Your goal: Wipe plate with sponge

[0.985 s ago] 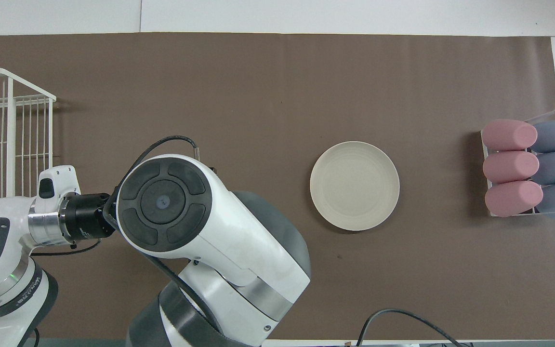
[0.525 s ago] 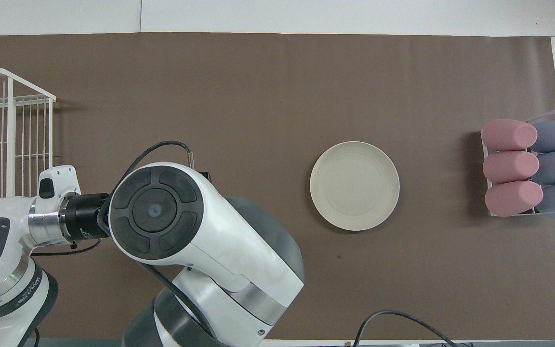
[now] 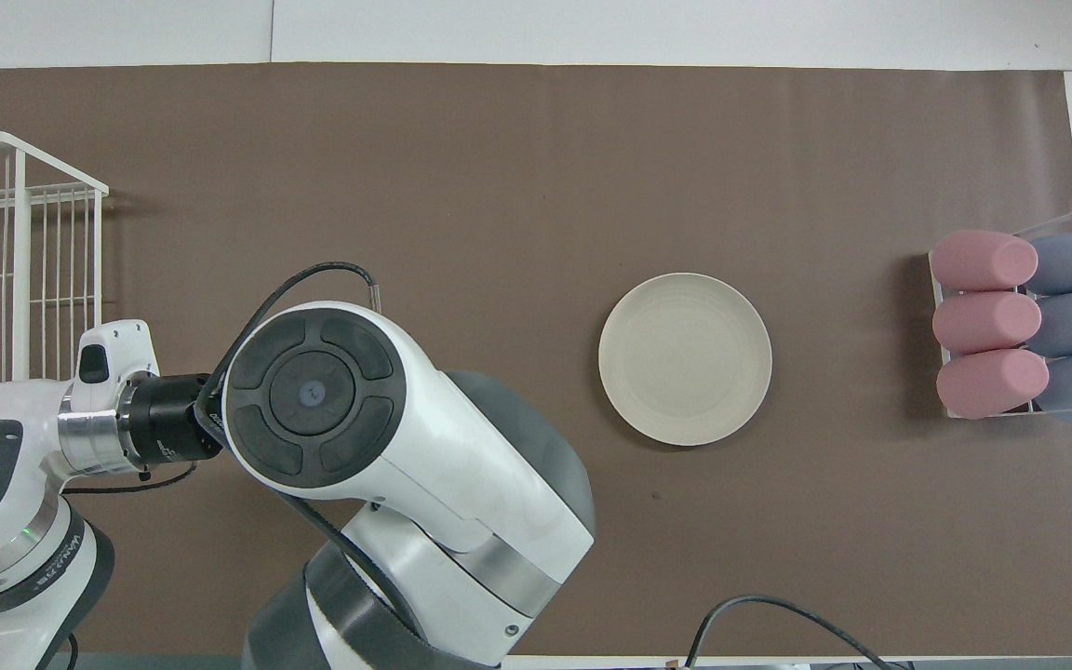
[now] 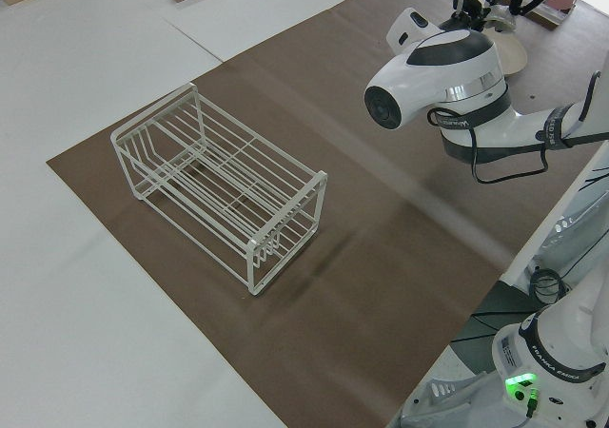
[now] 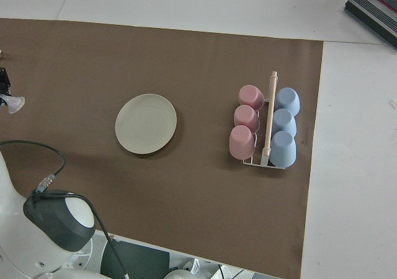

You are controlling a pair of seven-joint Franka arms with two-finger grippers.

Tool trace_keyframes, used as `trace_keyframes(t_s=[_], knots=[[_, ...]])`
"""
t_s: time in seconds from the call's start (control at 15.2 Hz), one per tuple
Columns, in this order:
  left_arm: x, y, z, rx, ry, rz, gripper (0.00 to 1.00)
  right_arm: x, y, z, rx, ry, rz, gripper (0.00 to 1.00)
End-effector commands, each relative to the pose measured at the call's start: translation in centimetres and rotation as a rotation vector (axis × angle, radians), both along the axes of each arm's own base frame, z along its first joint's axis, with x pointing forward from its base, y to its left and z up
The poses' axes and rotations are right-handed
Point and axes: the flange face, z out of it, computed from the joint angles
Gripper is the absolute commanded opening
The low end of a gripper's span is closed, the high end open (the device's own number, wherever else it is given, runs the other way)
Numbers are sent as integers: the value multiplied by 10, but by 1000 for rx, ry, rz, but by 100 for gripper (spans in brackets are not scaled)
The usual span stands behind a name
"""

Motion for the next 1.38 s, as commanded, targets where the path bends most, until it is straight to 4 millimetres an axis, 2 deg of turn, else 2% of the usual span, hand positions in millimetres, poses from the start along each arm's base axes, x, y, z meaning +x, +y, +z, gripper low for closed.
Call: trace_keyframes(t_s=[0.0,0.2,0.33,0.53,0.72,0.85,0.92,1.12,1.25,1.31], knots=[[-5,-1,-1,-16,-4,12,100,13,-13,-10,-11,0,17,0],[-5,-2,0,-13,-4,8,100,31,-32,-14,-23,-1,4,0],[-5,-2,0,-13,-4,6,100,51,-56,-19,-34,5,-16,0],[-5,-1,0,-13,-3,8,100,79,-114,-43,-61,33,-43,0],[-5,-1,-1,-13,-1,9,100,92,-187,-92,-67,31,-66,0],[-4,-1,0,-12,-3,11,100,91,-228,-122,-63,12,-66,0],[-4,0,0,-12,-3,12,100,86,-242,-137,-65,11,-48,0],[-1,5,2,-9,-6,21,100,76,-269,-163,-68,6,-68,0],[5,5,9,17,-25,20,100,62,-294,-183,-81,28,-96,0],[9,5,14,84,-35,0,100,57,-307,-193,-84,30,-103,0]])
